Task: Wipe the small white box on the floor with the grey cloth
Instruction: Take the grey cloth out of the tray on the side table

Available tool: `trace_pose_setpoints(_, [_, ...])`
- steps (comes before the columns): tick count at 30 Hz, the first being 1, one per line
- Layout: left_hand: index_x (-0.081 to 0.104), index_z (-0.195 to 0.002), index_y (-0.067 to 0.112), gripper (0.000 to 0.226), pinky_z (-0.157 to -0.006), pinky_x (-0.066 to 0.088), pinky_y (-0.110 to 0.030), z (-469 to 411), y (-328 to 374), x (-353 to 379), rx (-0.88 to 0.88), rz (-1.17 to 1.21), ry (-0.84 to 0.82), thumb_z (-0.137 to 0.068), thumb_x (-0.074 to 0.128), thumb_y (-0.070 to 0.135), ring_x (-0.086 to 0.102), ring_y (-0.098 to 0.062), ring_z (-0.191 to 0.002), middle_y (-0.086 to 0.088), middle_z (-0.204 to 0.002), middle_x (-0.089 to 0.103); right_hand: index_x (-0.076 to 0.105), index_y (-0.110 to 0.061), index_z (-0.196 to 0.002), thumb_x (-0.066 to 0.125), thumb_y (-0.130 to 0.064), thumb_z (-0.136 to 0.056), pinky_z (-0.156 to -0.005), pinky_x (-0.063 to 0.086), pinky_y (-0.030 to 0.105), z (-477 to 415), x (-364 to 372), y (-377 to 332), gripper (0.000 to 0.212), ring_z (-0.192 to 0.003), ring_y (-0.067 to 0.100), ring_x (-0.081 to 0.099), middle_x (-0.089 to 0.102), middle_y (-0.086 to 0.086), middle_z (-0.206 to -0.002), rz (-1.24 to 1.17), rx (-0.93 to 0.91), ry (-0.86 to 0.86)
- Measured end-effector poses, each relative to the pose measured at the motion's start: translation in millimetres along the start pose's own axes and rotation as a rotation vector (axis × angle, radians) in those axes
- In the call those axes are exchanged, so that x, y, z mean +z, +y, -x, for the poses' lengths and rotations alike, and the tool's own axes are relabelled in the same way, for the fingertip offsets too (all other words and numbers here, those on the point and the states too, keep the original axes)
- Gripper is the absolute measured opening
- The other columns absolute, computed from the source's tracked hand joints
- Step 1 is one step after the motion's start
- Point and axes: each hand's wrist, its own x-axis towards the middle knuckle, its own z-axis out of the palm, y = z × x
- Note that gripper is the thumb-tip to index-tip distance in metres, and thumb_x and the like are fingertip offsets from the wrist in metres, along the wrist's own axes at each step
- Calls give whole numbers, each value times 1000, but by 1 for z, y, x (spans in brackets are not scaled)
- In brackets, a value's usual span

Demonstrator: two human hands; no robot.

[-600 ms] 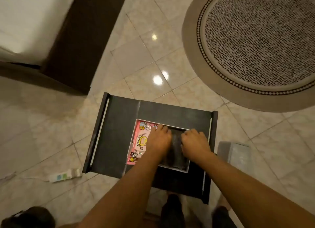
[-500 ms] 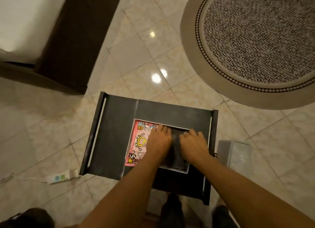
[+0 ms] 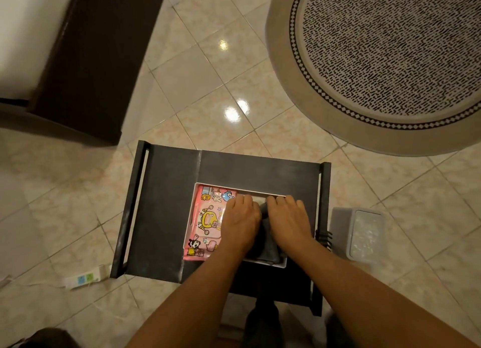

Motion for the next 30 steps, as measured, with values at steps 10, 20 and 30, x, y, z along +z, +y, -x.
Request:
trace_pose_setpoints(10, [49, -75, 22, 21, -91, 42, -40, 30, -14, -66, -63, 502, 7, -77, 70, 19, 53, -18, -78, 2, -79, 59, 67, -23, -96, 68, -20, -76, -86, 42, 37, 29, -48, 12, 20, -109, 24, 46, 51, 1, -116, -179, -87, -13])
trace_pose_setpoints(20, [69, -88, 6, 25, -78, 57, -36, 48, 2, -155, -348, 1499, -119, -75, 81, 23, 69, -27, -89, -10, -90, 73, 50, -19, -79, 68, -8, -84, -66, 52, 34, 87, -152, 113, 21, -81, 21, 62, 61, 5, -86, -1042, -74, -175])
trace_pose_setpoints(30, [59, -118, 1, 48, -90, 54, -49, 16, 158, -171, -488, 2281, 6, -73, 77, 2, 64, -40, -109, -26, -119, 65, 56, -4, -109, 66, 0, -88, -71, 58, 45, 126, -149, 246, 24, -92, 37, 71, 70, 22, -104, -1524, 58, -68])
